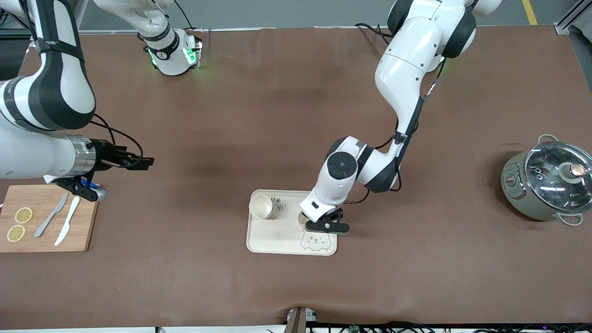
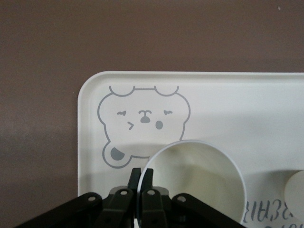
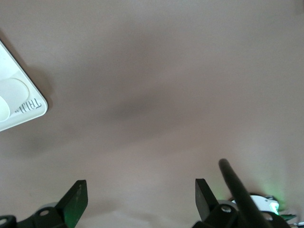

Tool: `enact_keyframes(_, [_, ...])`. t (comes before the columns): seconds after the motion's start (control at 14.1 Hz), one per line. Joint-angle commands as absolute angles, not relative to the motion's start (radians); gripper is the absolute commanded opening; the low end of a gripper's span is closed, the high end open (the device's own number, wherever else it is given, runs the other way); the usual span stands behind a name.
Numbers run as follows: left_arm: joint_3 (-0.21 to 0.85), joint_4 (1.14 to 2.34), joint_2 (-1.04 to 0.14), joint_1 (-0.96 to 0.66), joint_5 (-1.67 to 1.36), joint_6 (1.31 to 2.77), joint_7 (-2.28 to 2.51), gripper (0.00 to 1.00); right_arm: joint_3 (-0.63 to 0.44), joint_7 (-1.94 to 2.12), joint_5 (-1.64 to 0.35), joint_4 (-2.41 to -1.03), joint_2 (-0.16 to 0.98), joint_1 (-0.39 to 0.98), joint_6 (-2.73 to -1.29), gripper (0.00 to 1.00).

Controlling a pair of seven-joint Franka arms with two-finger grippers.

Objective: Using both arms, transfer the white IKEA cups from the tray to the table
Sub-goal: 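Close the left gripper on the cup rim and lift it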

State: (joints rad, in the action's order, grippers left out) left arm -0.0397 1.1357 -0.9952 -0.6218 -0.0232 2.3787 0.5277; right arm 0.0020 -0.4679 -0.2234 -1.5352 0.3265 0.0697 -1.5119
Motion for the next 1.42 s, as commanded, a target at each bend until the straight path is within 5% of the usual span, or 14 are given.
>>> enact_keyframes(0.0, [-0.057,1.127,-0.967,-0.629,-0.035,2.323,0.537,0.0,0.0,-0.532,-0.244,-1.529,0.344,0.098,-1.542,1.0])
enact_keyframes(0.78, [-0.054,1.176,-0.744,-0.592,-0.034,1.982,0.491,0.0,0.0,-0.757,-0.244,-1.531,0.422,0.221,-1.736,1.0])
enact_keyframes(1.35, [-0.052,1.554,-0.338,-0.465,-0.038,1.919,0.249,0.0,0.0,-0.966,-0.244,-1.526,0.503,0.322,-1.902,1.0])
